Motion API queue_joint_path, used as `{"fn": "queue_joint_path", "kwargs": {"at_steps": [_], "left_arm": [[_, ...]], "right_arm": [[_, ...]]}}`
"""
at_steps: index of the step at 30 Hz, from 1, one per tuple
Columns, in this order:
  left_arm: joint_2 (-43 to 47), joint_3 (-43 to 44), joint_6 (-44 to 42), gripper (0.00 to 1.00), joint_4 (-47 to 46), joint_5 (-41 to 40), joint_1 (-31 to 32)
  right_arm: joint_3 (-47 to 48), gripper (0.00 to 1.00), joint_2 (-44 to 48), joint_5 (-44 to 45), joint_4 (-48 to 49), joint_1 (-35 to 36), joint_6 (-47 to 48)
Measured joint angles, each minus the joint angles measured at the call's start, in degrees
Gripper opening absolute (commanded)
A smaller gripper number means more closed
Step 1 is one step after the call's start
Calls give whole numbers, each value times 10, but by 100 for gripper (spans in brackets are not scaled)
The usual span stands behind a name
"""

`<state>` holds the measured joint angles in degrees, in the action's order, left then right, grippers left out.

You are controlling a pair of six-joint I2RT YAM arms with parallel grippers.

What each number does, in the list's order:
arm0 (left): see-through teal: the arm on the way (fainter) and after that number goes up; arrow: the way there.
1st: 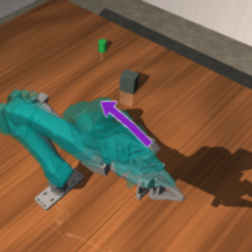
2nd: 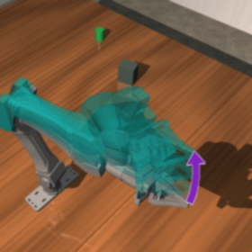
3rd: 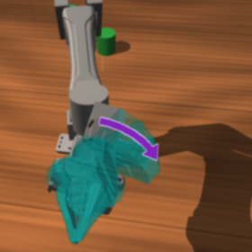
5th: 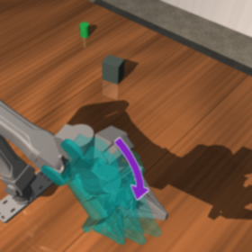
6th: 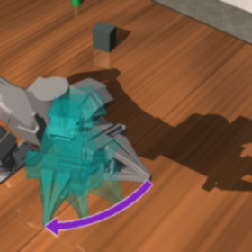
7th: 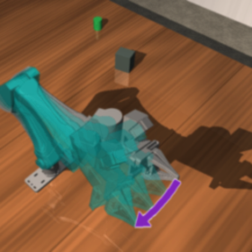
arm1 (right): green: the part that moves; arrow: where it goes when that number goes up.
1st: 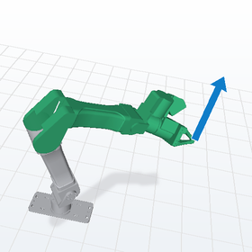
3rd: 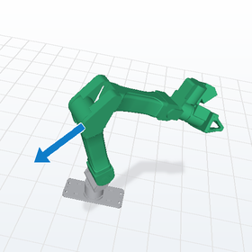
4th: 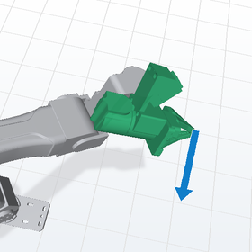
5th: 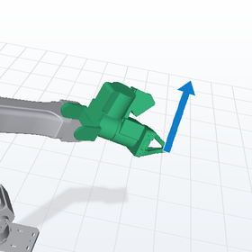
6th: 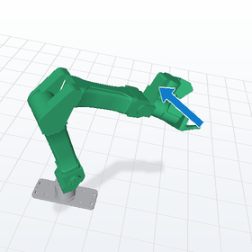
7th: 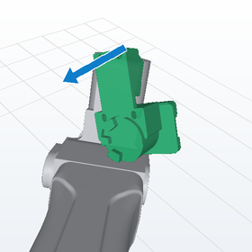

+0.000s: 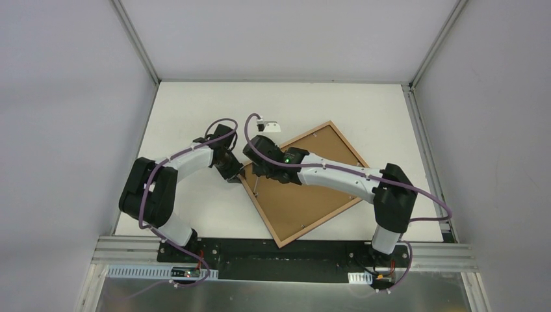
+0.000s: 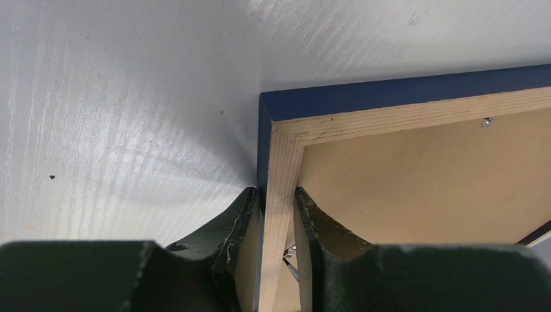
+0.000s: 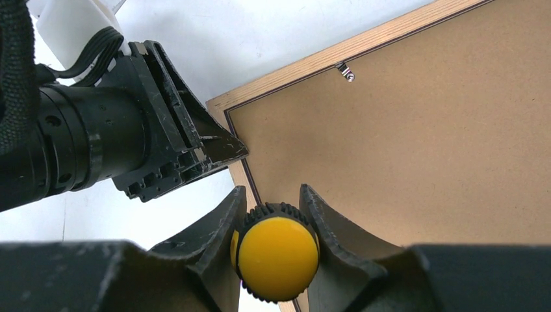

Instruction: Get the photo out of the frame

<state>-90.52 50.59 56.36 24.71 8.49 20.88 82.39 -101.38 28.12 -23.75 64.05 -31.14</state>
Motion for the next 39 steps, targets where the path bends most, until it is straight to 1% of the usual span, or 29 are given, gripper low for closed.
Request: {"fn": "queue_joint_path", "kwargs": {"at_steps": [9, 13, 18, 39], "left_arm": [[0, -5, -5, 12, -9, 3, -7], [-2, -6, -5, 2, -9, 3, -8], [-7, -6, -13, 0, -2, 8, -19], [-47, 40, -49, 0, 49, 18, -23]], "right_arm": [[0, 0, -9, 14, 7, 7, 21], [0, 0, -9, 23, 10, 17, 35], [0, 0, -9, 25, 13, 29, 51], [2, 0, -6, -4, 24, 50, 152]]}}
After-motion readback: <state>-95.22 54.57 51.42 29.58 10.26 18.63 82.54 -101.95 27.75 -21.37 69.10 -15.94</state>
